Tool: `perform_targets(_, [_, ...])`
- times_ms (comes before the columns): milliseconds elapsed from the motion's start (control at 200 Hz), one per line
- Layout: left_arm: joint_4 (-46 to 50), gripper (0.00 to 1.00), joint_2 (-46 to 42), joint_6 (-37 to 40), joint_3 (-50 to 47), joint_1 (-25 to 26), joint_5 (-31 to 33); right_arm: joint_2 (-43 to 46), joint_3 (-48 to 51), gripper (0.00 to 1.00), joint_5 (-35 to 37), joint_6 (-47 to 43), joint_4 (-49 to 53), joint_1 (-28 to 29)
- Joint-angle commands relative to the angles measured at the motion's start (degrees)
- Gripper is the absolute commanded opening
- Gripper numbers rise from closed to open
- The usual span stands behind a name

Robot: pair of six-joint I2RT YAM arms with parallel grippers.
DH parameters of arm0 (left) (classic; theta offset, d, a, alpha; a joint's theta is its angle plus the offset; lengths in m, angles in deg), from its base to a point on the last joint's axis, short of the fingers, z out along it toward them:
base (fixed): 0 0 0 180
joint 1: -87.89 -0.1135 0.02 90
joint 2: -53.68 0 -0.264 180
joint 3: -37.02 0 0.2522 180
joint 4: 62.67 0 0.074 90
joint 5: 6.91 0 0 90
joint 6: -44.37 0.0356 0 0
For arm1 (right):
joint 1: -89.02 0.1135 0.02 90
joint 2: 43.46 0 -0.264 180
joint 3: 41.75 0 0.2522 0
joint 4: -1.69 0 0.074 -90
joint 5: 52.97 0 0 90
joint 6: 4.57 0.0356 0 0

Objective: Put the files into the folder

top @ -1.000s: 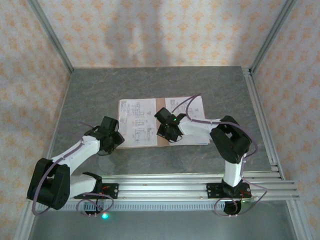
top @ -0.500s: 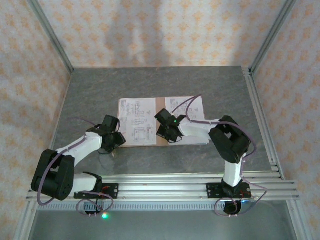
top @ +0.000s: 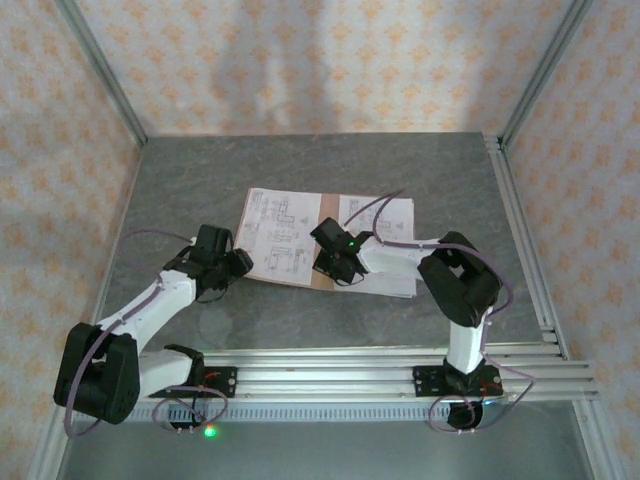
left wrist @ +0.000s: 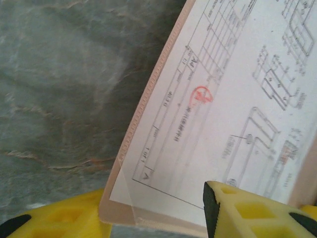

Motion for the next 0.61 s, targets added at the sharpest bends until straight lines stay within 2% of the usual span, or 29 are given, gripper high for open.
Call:
perform_targets(0, [-3.20, 0.49, -0.79, 0.74, 0.78, 0.30, -2.63, -4.60, 3.46, 0.04, 0.50, 0.17, 5.58, 0.30])
perform_targets(120, [-6.63, 0.47, -2.06, -0.61, -1.46, 0.31, -4.01, -4.74, 3.32, 0.04, 0.40, -0.10, 5.60, 0.22])
perform_targets(275, [-10.93, 0.38, -5.32, -2.34, -3.81, 0.33, -4.72, -5.00, 3.32, 0.03, -0.22, -0.35, 5.33, -0.13])
perform_targets(601, [-17.43, 0.05, -5.86, -4.17, -6.57, 0.55, -6.57, -4.87, 2.98, 0.03, -1.14, -1.07, 4.83, -0.75])
